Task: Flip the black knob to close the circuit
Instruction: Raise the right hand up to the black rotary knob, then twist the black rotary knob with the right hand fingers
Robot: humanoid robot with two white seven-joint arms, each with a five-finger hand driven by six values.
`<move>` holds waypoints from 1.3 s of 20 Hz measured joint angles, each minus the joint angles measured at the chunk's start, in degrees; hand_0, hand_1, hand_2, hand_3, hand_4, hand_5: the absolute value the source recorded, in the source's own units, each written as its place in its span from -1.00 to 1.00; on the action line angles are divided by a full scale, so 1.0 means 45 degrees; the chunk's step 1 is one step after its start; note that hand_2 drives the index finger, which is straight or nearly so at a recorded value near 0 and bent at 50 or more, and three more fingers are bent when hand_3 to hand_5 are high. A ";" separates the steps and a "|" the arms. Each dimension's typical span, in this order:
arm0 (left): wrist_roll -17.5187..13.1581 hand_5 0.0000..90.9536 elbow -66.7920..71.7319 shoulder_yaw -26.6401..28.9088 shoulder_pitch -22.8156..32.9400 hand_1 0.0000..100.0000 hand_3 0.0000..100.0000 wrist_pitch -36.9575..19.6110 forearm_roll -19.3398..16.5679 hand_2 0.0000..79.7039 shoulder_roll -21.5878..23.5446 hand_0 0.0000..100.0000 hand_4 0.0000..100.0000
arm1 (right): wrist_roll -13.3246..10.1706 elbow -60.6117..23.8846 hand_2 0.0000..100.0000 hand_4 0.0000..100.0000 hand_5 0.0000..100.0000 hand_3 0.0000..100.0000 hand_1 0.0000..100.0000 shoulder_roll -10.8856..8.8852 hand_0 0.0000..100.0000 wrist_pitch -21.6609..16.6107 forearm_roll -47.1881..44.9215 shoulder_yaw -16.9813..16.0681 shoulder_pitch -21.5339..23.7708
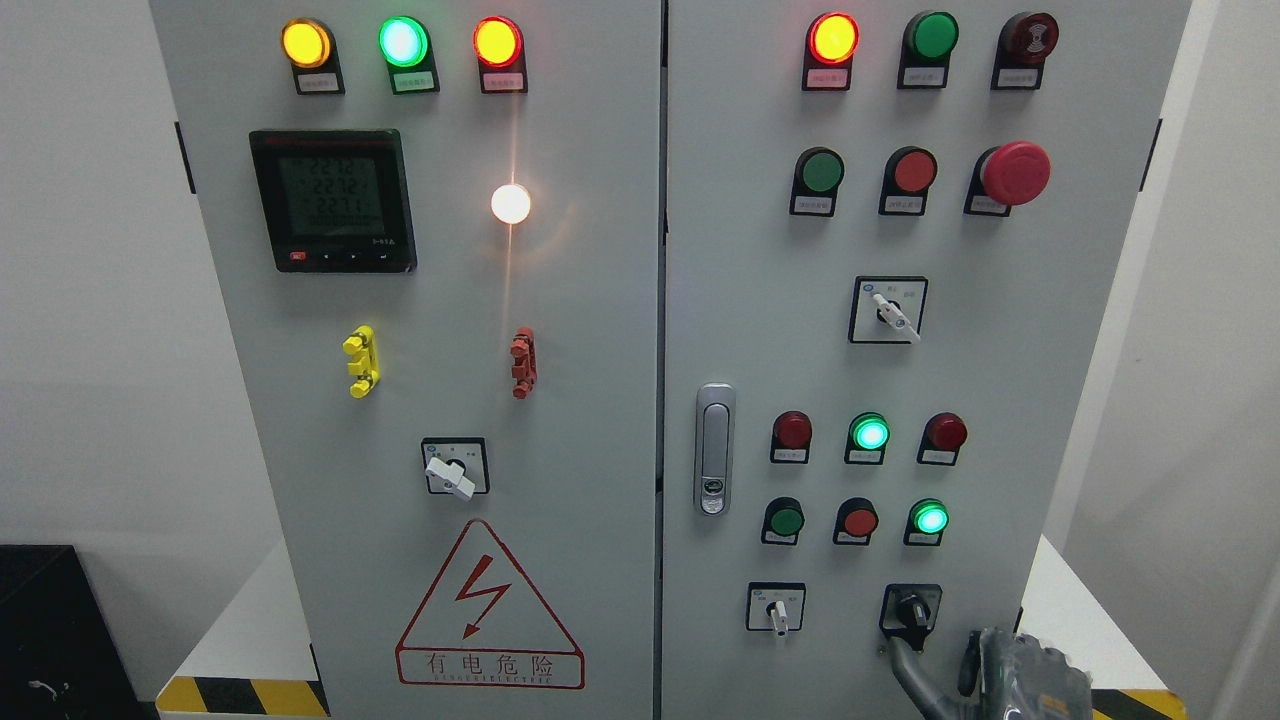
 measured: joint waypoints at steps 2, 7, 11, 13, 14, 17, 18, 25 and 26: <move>0.0000 -1.00 0.0000 0.0000 0.0000 0.11 -1.00 0.0000 0.0000 -1.00 0.0000 -0.76 -1.00 | -0.0011 0.0004 0.66 0.95 1.00 1.00 -0.98 -0.0005 -1.00 -0.0001 -0.0004 0.0002 -0.0003; -0.0001 -1.00 -0.0001 0.0000 0.0000 0.11 -1.00 0.0000 0.0000 -1.00 0.0000 -0.76 -1.00 | -0.0033 0.0015 0.66 0.95 1.00 1.00 -0.98 -0.0016 -1.00 -0.0011 -0.0051 -0.0007 -0.0053; -0.0001 -1.00 0.0000 0.0000 0.0000 0.11 -1.00 0.0000 0.0000 -1.00 0.0000 -0.76 -1.00 | -0.0034 0.0030 0.66 0.95 1.00 1.00 -0.97 -0.0023 -1.00 -0.0023 -0.0089 -0.0022 -0.0086; 0.0000 -1.00 0.0000 0.0000 0.0000 0.11 -1.00 0.0000 0.0000 -1.00 0.0000 -0.76 -1.00 | -0.0036 0.0034 0.66 0.95 1.00 1.00 -0.97 -0.0026 -1.00 -0.0057 -0.0102 -0.0139 -0.0098; 0.0000 -1.00 0.0000 0.0000 0.0000 0.11 -1.00 0.0000 0.0000 -1.00 0.0000 -0.76 -1.00 | -0.0043 0.0036 0.66 0.95 1.00 1.00 -0.97 -0.0029 -1.00 -0.0075 -0.0108 -0.0207 -0.0104; -0.0001 -1.00 0.0000 0.0000 0.0000 0.11 -1.00 -0.0001 0.0000 -1.00 0.0000 -0.76 -1.00 | -0.0084 0.0037 0.65 0.95 1.00 1.00 -0.97 -0.0042 -1.00 -0.0084 -0.0128 -0.0356 -0.0113; 0.0000 -1.00 -0.0001 0.0000 0.0000 0.11 -1.00 0.0000 0.0000 -1.00 0.0000 -0.76 -1.00 | -0.0085 0.0038 0.66 0.95 1.00 1.00 -0.97 -0.0044 -1.00 -0.0084 -0.0134 -0.0402 -0.0114; 0.0000 -1.00 0.0000 0.0000 0.0000 0.11 -1.00 0.0000 0.0000 -1.00 0.0000 -0.76 -1.00 | -0.0005 0.0038 0.65 0.95 1.00 1.00 -0.97 -0.0063 -1.00 -0.0085 -0.0210 -0.0645 -0.0117; -0.0001 -1.00 0.0000 0.0000 0.0000 0.11 -1.00 0.0000 0.0000 -1.00 0.0000 -0.76 -1.00 | 0.0014 0.0036 0.65 0.95 1.00 1.00 -0.98 -0.0065 -1.00 -0.0083 -0.0225 -0.0673 -0.0119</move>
